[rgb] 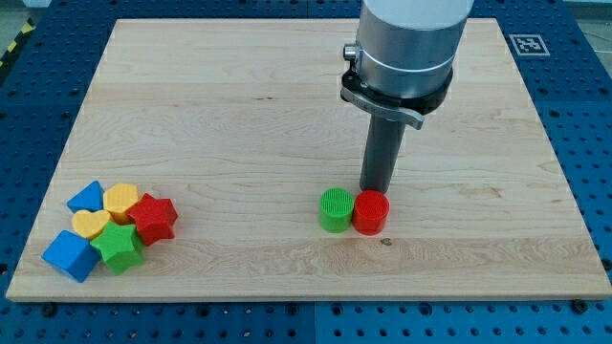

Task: Push the green circle to the top of the red circle

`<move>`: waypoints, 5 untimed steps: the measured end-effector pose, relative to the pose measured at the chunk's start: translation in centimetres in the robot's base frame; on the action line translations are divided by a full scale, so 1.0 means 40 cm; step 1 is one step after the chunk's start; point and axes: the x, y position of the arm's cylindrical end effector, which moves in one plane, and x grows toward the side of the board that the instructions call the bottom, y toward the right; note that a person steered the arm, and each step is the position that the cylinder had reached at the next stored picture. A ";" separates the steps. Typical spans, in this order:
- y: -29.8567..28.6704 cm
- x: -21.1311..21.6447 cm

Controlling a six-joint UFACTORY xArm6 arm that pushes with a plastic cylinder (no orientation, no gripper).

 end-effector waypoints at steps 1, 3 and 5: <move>-0.018 0.037; -0.018 0.117; 0.053 0.047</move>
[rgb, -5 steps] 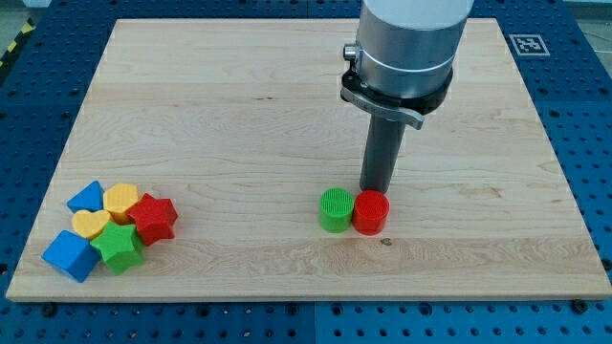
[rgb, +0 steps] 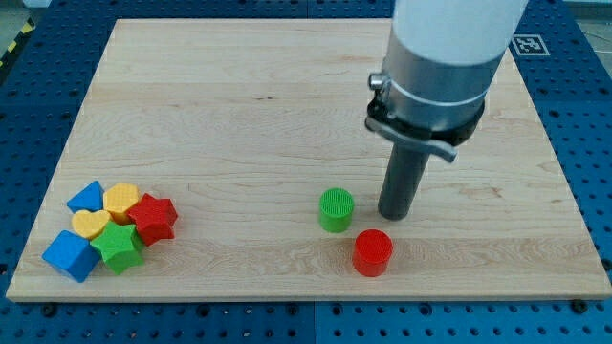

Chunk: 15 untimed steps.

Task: Push the green circle to the top of the red circle

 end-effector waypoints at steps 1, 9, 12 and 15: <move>-0.065 -0.056; -0.228 0.010; -0.160 -0.043; -0.134 -0.018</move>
